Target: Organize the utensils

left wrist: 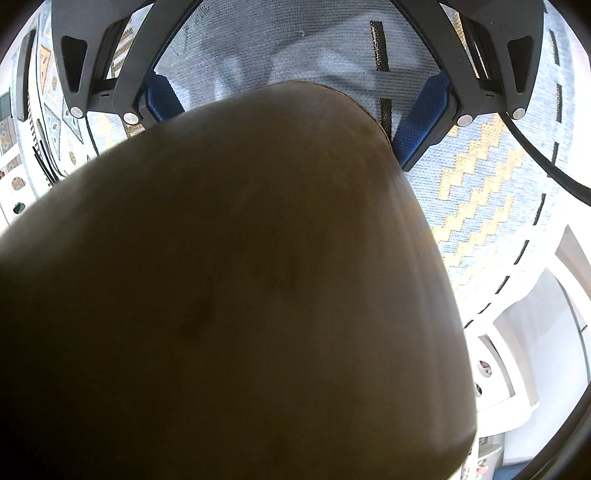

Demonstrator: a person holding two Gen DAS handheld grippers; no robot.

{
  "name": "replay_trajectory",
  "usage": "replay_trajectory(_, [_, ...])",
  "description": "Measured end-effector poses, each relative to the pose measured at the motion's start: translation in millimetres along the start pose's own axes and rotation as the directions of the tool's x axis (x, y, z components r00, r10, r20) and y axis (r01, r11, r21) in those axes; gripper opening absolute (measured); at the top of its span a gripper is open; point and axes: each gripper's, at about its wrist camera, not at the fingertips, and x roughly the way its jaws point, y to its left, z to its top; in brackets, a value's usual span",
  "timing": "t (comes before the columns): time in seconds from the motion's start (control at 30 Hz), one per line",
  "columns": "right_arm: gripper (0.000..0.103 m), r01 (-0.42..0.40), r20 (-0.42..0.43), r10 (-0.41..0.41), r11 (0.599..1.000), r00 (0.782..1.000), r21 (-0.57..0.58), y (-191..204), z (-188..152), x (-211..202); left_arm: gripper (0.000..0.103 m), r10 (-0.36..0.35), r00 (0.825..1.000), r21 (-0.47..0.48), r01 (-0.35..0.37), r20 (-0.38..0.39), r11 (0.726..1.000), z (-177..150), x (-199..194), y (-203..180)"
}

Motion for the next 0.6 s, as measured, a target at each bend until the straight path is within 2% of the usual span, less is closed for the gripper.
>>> replay_trajectory(0.1, [0.058,0.108,-0.036,-0.110,0.994,0.993,-0.032,-23,-25,-9,0.102,-0.003,1.000,-0.003,0.003,0.003,1.000,1,0,1])
replay_trajectory(0.23, [0.058,0.176,-0.123,-0.178,0.984,0.976,-0.031,-40,-51,-9,0.102,0.001,1.000,-0.001,-0.001,0.002,1.000,3,-1,1])
replay_trajectory(0.37, [0.057,0.216,-0.170,-0.227,0.973,0.959,-0.077,-30,-67,1,0.102,0.002,1.000,0.000,-0.002,0.002,1.000,1,-4,-5])
replay_trajectory(0.47, [0.057,0.304,-0.165,-0.330,0.939,0.929,-0.162,-14,-84,22,0.101,0.004,1.000,0.001,-0.004,0.003,1.000,0,-3,-9])
replay_trajectory(0.5, [0.057,0.310,-0.172,-0.341,0.932,0.924,-0.186,-8,-89,35,0.101,0.003,1.000,0.000,-0.003,0.003,1.000,0,-3,-8])
replay_trajectory(0.6, [0.052,0.230,-0.255,-0.259,0.963,0.932,-0.139,-3,-96,74,0.102,-0.005,1.000,-0.004,0.006,0.006,1.000,-3,-2,-4])
